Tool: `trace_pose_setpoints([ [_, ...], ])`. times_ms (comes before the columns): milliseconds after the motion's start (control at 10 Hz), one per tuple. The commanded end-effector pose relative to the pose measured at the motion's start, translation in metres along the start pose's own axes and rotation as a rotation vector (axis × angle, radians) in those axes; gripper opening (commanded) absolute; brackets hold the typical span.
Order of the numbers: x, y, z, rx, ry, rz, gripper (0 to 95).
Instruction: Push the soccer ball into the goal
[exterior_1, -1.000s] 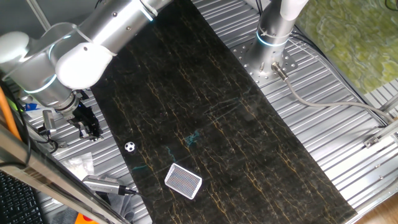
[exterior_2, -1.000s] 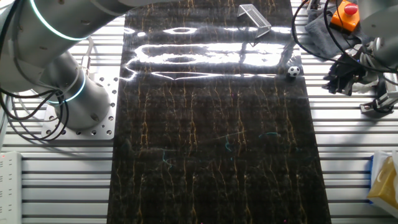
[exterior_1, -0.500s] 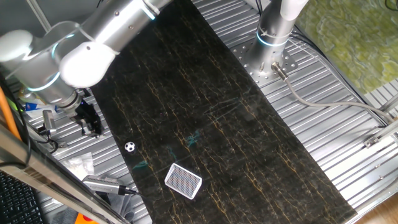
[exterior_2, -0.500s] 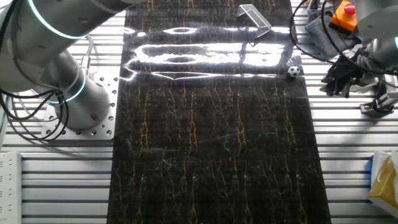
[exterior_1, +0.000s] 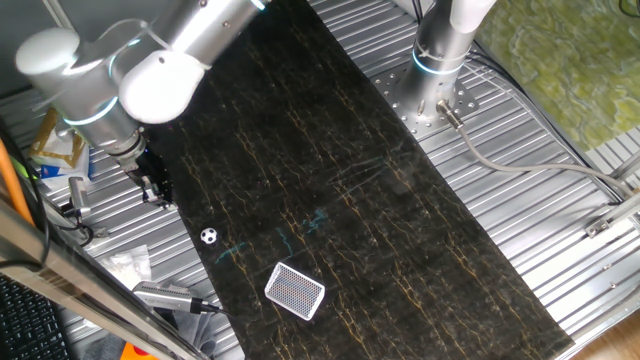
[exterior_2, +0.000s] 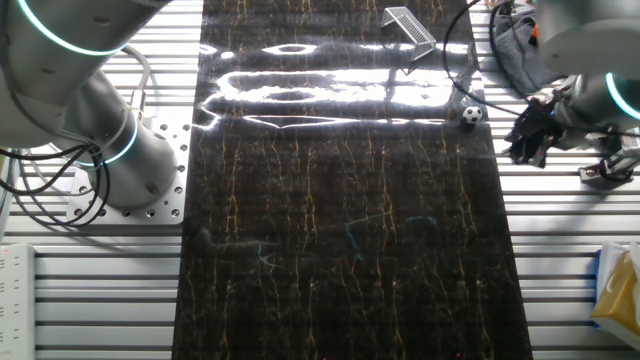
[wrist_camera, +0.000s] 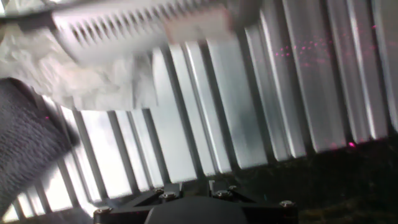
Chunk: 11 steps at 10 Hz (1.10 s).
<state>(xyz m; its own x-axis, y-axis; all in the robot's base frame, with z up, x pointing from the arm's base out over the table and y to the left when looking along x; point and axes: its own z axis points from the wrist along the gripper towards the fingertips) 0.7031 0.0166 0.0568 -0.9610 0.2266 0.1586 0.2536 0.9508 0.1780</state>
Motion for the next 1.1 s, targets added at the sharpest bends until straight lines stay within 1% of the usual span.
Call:
trace_pose_setpoints([
  [100,0.003,-0.003,0.0,-0.012,-0.012,-0.002,19.0],
  [400,0.009,-0.01,0.001,-0.024,-0.022,-0.003,19.0],
  [900,0.016,-0.017,0.002,-0.035,-0.02,-0.004,19.0],
  [1000,0.016,-0.017,0.002,-0.039,-0.015,-0.004,19.0],
  [1100,0.016,-0.017,0.002,-0.051,0.005,-0.006,19.0],
])
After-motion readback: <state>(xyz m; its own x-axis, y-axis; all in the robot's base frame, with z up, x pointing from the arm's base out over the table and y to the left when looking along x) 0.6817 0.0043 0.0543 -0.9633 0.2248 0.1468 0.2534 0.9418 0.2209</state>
